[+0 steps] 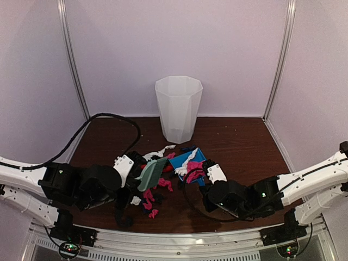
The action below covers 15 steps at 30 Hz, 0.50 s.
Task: Sweep away the paper scraps from the table
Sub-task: Dump the paper scraps into the trash bin.
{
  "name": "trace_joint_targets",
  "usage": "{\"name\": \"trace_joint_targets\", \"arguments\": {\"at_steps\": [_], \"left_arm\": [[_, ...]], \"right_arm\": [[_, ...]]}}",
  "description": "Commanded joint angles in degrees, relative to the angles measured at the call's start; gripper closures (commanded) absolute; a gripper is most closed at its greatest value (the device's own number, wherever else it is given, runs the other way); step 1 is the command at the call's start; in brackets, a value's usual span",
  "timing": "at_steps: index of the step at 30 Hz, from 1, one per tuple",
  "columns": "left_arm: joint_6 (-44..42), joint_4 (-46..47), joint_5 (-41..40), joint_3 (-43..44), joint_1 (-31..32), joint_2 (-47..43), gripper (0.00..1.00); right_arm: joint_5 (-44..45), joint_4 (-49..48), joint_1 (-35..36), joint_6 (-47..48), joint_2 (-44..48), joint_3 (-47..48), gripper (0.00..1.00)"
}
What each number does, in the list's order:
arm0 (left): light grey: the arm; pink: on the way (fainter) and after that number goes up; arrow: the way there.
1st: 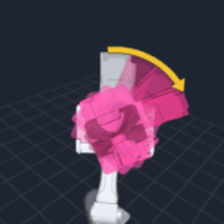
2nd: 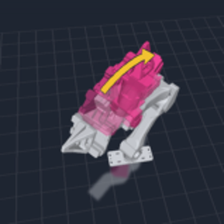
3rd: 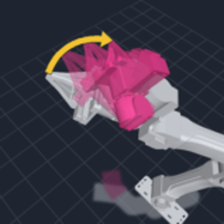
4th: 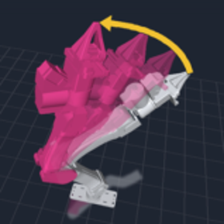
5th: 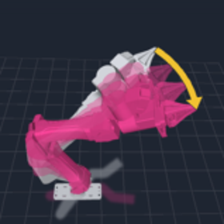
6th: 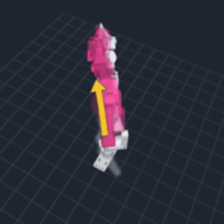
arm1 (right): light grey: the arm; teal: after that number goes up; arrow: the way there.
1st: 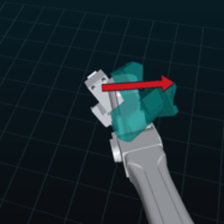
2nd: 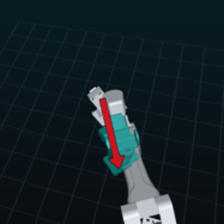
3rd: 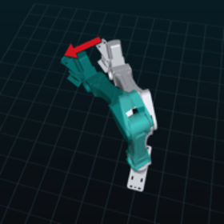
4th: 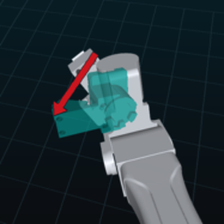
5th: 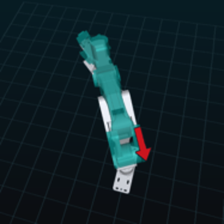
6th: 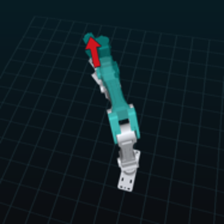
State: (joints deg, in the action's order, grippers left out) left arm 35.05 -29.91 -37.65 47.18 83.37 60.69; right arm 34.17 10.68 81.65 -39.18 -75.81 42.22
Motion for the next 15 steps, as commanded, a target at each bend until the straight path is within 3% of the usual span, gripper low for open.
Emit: {"name": "trace_joint_targets", "arguments": {"at_steps": [1, 15], "left_arm": [[1.57, -0.04, -3.76, 0.81, 0.32, -1.51, 1.00], [3.46, -2.34, -8.25, 1.07, 0.06, 1.15, 1.00]], "right_arm": [[-0.55, 5.79, -2.11, 0.71, 0.83, 3.78, 1.00], [-9.70, 13.23, -11.65, 9.57, 0.41, 20.44, 1.00]]}}
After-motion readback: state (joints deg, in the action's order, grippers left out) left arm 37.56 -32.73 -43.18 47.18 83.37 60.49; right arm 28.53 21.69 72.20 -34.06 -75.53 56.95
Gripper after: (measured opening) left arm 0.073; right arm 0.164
